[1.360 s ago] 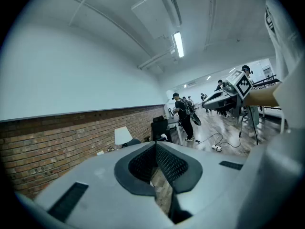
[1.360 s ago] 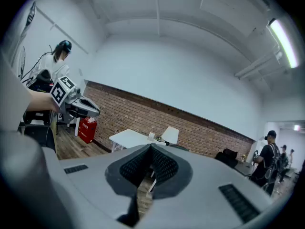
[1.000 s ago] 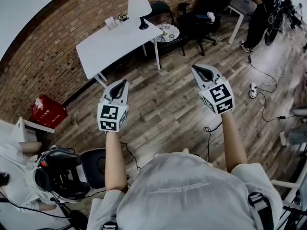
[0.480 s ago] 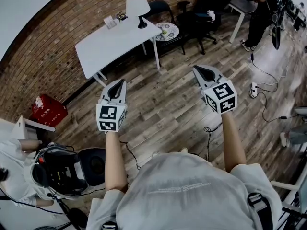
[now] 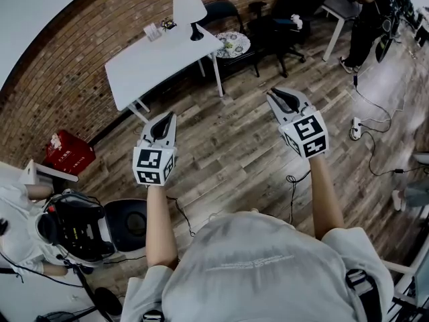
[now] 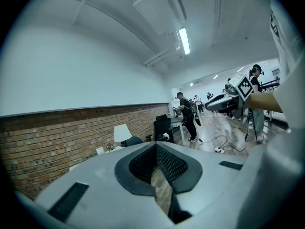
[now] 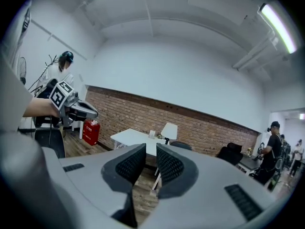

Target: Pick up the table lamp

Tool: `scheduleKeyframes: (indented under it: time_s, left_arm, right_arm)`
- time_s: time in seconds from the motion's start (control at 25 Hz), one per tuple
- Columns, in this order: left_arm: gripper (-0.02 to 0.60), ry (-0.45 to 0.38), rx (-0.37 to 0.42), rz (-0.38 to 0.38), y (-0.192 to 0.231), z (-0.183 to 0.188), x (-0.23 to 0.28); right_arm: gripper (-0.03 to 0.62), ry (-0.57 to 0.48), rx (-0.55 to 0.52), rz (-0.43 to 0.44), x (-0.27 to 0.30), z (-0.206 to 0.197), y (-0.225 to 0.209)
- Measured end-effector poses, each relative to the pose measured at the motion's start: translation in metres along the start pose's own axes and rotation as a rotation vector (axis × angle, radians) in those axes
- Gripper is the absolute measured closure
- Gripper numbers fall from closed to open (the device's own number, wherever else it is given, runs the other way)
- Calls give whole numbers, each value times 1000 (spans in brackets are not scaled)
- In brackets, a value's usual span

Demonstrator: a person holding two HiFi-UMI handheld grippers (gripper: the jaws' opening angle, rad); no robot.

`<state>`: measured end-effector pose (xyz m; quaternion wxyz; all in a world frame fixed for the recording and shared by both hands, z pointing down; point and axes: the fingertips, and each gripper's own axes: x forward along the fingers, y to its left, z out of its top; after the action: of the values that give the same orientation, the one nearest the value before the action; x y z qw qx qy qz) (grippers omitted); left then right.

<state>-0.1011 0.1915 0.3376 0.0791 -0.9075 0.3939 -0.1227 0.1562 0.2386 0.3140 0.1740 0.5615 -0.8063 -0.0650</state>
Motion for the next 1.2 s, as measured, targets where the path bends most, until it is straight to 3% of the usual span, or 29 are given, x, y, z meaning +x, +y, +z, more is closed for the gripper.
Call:
scheduleKeyframes:
  time_s: [0.16,0.44,0.76,1.2]
  left_arm:
    - [568,-5,6,-13,-19,4,9]
    - [568,21,36,-1,-41,7,23]
    - [568,27,-14,23,-46,1,33]
    - [568,40,-16,10,0,-20,100]
  right_arm:
    - [442,-16,-2,40,-4,-7,-9]
    - [353,-36,-32,72,-15,-14,-31]
    - [340,-52,-29,86,-13,-29,-50]
    - [344,-32,-43,89,50,-40,-72]
